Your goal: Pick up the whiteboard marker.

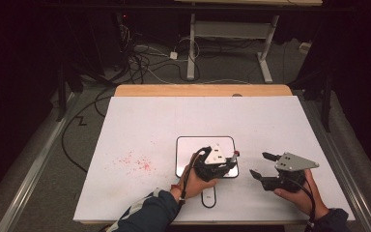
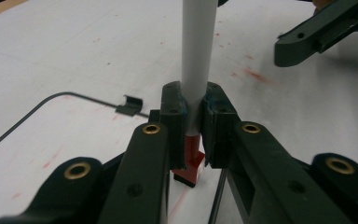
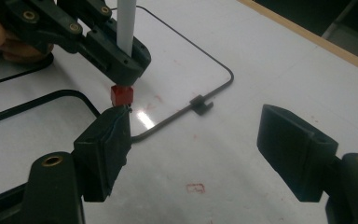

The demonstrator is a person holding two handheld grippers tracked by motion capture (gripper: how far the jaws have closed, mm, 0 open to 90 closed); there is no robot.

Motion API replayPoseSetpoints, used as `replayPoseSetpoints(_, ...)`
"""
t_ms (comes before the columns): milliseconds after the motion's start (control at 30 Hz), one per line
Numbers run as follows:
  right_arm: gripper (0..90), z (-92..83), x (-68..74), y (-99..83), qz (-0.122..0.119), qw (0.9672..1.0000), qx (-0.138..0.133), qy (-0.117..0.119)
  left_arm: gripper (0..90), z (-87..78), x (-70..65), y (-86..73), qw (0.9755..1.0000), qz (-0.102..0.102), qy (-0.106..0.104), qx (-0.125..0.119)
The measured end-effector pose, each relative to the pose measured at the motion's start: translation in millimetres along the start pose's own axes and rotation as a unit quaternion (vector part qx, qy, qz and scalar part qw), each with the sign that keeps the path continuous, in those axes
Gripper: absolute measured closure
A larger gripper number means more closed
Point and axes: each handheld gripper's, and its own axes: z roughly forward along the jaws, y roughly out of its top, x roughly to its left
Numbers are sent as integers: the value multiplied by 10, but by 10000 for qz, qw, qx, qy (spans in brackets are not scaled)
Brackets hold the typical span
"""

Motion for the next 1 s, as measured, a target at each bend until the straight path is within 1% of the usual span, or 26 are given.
replayPoseSetpoints(133,266,-19,-52,-28,66,10000,-5,-68,788,51,-43,35,9999,135,36,35)
replayPoseSetpoints(167,266,-29,-71,-37,103,9999,0,-118,788,49,-49,40,9998,185,45,64)
replayPoseSetpoints(200,266,-29,-71,-37,103,9999,0,-118,788,37,-46,38,9997,216,27,88)
replayPoseSetpoints(267,266,-38,-78,-39,123,9999,-9,-121,788,-9,-21,15,9997,205,16,101)
replayPoseSetpoints(367,266,-41,-68,-32,87,9999,-22,-124,788,-109,6,-46,9996,246,30,102)
replayPoseSetpoints(500,266,-29,-64,-24,76,9999,-16,-100,788,-231,43,-118,9991,374,118,128)
replayPoseSetpoints(633,266,-24,-57,-15,53,9999,-10,-94,788,-344,105,-197,9989,365,263,92)
replayPoseSetpoints(700,266,-22,-61,-14,58,9999,-18,-94,788,-407,158,-244,9993,252,269,53)
replayPoseSetpoints(767,266,-21,-60,-13,47,10000,-14,-87,788,-478,221,-292,9993,170,337,27)
replayPoseSetpoints(833,266,-17,-61,-12,42,10000,-20,-81,788,-542,288,-346,9993,39,360,-34)
replayPoseSetpoints(900,266,-15,-55,-10,45,10000,-7,-76,788,-595,329,-388,9992,-3,387,-67)
replayPoseSetpoints(967,266,-12,-53,-8,25,10000,-18,-65,788,-644,354,-415,9990,29,450,-54)
replayPoseSetpoints(1000,266,-11,-50,-9,38,10000,-9,-57,788,-672,370,-430,9988,8,497,-48)
